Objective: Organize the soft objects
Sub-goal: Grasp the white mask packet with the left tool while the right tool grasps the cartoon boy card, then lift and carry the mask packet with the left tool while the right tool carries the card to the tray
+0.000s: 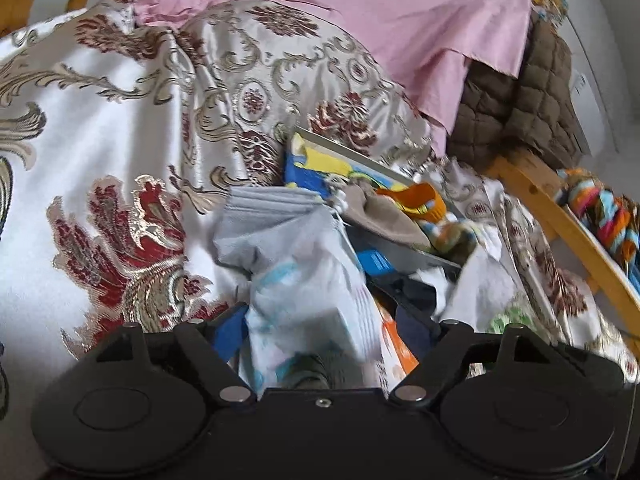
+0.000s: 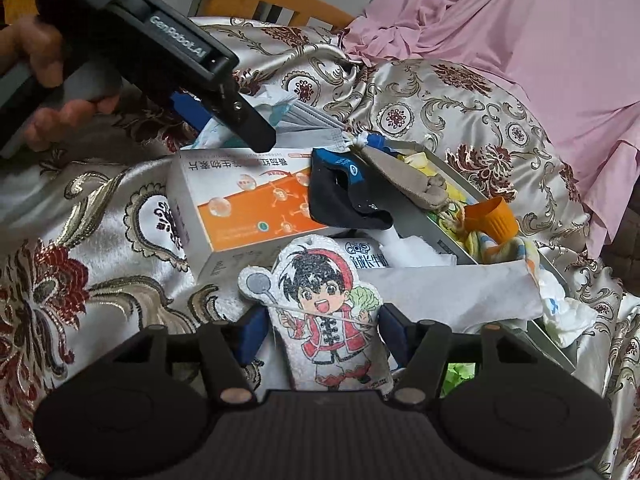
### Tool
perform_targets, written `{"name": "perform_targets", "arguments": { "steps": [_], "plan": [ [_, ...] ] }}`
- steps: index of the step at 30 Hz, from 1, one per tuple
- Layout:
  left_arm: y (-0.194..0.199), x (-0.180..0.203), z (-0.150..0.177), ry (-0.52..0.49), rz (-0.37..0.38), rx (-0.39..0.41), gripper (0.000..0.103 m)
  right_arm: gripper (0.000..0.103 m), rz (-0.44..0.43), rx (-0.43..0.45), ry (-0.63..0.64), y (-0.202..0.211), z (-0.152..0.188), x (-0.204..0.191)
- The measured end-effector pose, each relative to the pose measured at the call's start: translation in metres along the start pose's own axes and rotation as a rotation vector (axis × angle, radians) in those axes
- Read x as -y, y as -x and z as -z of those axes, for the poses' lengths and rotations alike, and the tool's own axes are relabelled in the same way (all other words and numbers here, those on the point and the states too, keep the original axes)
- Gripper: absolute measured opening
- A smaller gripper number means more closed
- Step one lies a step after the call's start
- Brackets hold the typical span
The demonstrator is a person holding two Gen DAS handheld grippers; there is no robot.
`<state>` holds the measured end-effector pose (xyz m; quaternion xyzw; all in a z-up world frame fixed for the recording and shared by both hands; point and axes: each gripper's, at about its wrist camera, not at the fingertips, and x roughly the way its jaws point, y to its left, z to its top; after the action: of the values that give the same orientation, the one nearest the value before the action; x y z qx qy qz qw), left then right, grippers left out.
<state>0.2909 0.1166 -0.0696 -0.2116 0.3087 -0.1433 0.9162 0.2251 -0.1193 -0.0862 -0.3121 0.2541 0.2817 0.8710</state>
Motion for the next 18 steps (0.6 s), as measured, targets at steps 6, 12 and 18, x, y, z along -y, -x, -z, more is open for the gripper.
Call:
{"name": "perform_targets", "arguments": {
  "steps": [6, 12, 18],
  "plan": [
    [0.0, 0.002, -0.001, -0.023, -0.016, 0.023, 0.061, 0.065, 0.003, 0.021, -0.021, 0.001, -0.001, 0.0],
    [0.002, 0.006, 0.001, -0.046, -0.05, 0.022, 0.056, 0.065, 0.012, 0.051, -0.041, 0.003, -0.003, 0.001],
    [0.015, 0.019, 0.0, -0.114, -0.064, 0.101, 0.049, 0.065, 0.015, 0.077, -0.057, 0.005, -0.004, 0.003]
  ]
}}
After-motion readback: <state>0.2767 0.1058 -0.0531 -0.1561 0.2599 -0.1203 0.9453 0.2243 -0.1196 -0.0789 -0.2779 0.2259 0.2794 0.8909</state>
